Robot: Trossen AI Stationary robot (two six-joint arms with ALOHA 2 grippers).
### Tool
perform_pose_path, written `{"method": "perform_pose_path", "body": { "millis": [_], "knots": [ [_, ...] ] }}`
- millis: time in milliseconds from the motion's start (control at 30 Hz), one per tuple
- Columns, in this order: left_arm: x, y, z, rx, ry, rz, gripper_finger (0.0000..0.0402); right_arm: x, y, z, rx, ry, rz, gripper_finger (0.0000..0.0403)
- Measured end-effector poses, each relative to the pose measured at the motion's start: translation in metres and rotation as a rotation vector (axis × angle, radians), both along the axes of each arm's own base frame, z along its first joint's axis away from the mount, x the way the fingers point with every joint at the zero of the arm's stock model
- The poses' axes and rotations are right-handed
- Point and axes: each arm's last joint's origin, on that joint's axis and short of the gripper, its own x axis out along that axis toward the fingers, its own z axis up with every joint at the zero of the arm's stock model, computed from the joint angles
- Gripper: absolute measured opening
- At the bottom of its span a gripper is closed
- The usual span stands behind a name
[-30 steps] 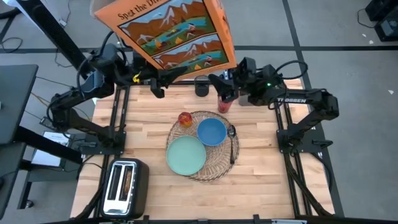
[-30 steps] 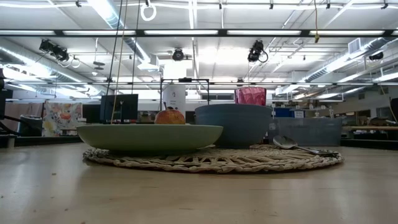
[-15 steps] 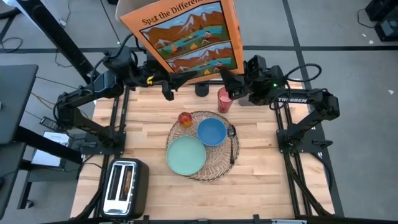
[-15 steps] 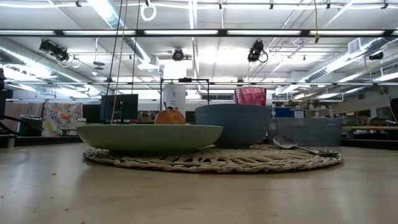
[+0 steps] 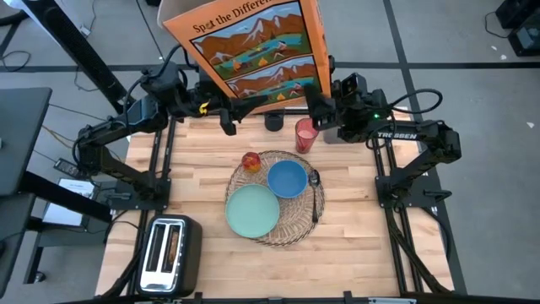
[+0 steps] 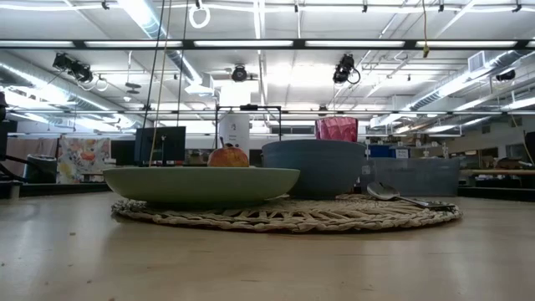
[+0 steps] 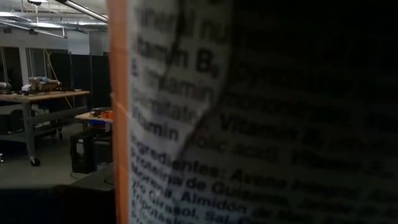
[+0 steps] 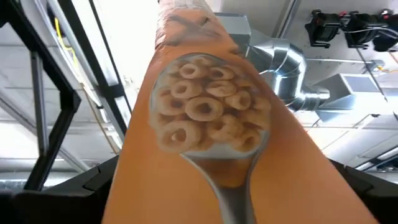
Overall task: Arrange a breakfast setting
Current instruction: Pour the cereal from the orange cereal box into the blue bowl
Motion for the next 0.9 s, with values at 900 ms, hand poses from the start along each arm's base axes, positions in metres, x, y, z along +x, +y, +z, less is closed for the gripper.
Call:
{"method": "perform_pose_path", "body": {
  "millis": [900],
  "knots": [
    [0.005,0.002,0.009,0.004,-0.137,-0.008,0.0286,0.012,-0.003,-0.009,0.026,0.158,0.046,0.0366]
  ]
}}
